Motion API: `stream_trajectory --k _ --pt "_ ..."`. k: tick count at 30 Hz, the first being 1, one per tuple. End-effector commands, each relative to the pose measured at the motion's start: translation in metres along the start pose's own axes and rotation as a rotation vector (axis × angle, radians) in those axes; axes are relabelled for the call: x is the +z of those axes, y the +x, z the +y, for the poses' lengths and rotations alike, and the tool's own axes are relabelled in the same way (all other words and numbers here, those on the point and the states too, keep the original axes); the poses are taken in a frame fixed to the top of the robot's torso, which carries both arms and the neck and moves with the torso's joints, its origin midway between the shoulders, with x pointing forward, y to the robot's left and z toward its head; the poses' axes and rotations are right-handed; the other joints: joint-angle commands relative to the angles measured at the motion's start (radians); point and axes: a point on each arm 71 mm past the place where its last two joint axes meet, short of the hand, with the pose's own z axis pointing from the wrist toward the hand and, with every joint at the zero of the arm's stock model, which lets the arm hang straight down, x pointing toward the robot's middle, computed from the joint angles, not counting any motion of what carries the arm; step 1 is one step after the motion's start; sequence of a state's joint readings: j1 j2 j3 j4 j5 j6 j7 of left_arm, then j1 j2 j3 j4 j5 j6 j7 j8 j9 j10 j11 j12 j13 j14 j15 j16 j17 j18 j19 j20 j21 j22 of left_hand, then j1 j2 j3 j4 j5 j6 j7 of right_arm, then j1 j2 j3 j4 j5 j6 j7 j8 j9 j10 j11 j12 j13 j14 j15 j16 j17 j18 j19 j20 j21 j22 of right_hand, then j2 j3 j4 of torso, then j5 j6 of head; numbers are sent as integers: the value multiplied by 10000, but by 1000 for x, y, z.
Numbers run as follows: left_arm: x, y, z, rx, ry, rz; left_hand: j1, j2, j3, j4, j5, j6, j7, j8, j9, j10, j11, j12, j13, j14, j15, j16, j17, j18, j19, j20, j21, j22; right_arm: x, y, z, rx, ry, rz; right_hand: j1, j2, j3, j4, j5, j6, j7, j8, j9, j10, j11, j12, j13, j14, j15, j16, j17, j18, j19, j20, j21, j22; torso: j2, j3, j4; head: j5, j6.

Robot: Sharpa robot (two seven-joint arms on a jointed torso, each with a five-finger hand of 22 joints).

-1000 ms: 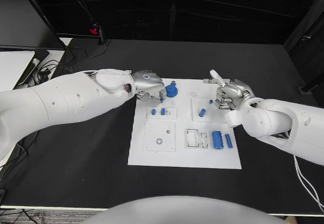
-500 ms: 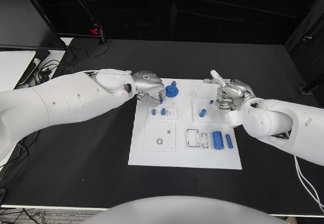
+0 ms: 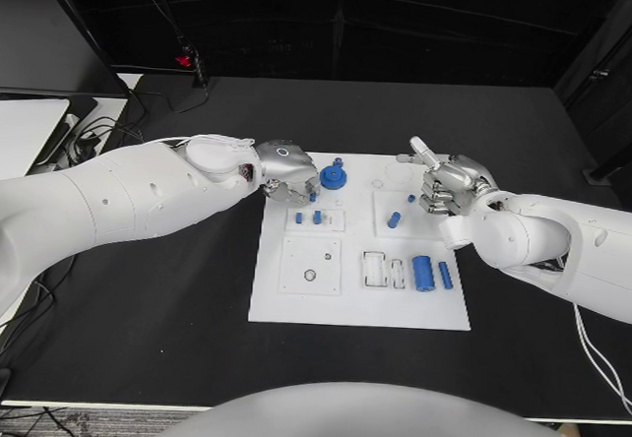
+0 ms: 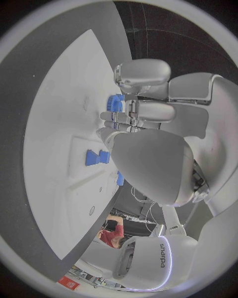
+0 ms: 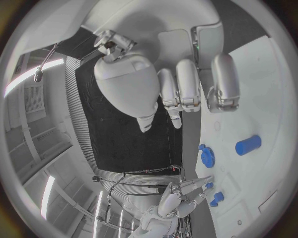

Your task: Assemble the parts on the task board

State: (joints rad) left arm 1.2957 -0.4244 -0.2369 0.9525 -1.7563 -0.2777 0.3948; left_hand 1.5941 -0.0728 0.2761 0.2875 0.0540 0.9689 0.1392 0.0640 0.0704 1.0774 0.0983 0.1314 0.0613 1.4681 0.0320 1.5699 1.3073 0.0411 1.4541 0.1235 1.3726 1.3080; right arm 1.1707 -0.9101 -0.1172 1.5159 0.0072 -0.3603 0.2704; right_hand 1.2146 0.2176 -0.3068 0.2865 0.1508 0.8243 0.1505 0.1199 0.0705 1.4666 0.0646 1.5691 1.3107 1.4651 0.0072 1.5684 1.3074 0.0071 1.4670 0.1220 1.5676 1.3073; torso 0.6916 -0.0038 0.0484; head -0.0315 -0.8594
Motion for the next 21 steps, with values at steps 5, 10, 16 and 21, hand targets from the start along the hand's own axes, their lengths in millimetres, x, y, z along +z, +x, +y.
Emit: stream_trajectory --k 5,10,16,21 --pt "0 -1 1 69 -123 8 -292 -209 -123 47 -34 -198 117 57 -16 130 13 -10 11 1027 68 9 2635 18 188 43 231 1965 0 2 1 5 -105 93 70 24 -45 0 51 83 5 33 -4 1042 49 17 2601 1056 84 24 2634 -71 1038 44 32 2635 -3 5 8 -4 9" --pt "-2 -3 3 209 -220 -333 -385 -261 -162 43 -34 -275 193 69 -22 173 42 -8 12 1027 83 9 2635 31 160 56 176 1950 0 2 1 7 -100 103 70 24 -45 0 51 83 5 33 -4 1042 49 17 2601 1056 84 24 2634 -71 1038 44 32 2635 -1 -3 -1 13 14" --pt "-5 -7 7 508 -496 -1054 -563 -357 -245 46 -34 -508 253 39 -45 184 82 -28 9 1027 114 9 2635 43 130 83 116 1937 0 2 1 7 -95 98 70 24 -45 0 51 83 5 33 -4 1042 49 17 2601 1056 84 24 2634 -71 1038 44 32 2635 -1 -3 7 0 25" --pt "-14 -9 14 748 -786 -1618 -1038 -556 -511 54 -34 -839 310 33 -54 151 118 -43 18 1027 136 9 2635 62 79 122 21 1915 0 1 1 0 -108 71 70 24 -45 0 51 83 5 33 -4 1042 49 17 2601 1056 85 24 2634 -71 1038 44 32 2635 -5 -3 3 -2 36"
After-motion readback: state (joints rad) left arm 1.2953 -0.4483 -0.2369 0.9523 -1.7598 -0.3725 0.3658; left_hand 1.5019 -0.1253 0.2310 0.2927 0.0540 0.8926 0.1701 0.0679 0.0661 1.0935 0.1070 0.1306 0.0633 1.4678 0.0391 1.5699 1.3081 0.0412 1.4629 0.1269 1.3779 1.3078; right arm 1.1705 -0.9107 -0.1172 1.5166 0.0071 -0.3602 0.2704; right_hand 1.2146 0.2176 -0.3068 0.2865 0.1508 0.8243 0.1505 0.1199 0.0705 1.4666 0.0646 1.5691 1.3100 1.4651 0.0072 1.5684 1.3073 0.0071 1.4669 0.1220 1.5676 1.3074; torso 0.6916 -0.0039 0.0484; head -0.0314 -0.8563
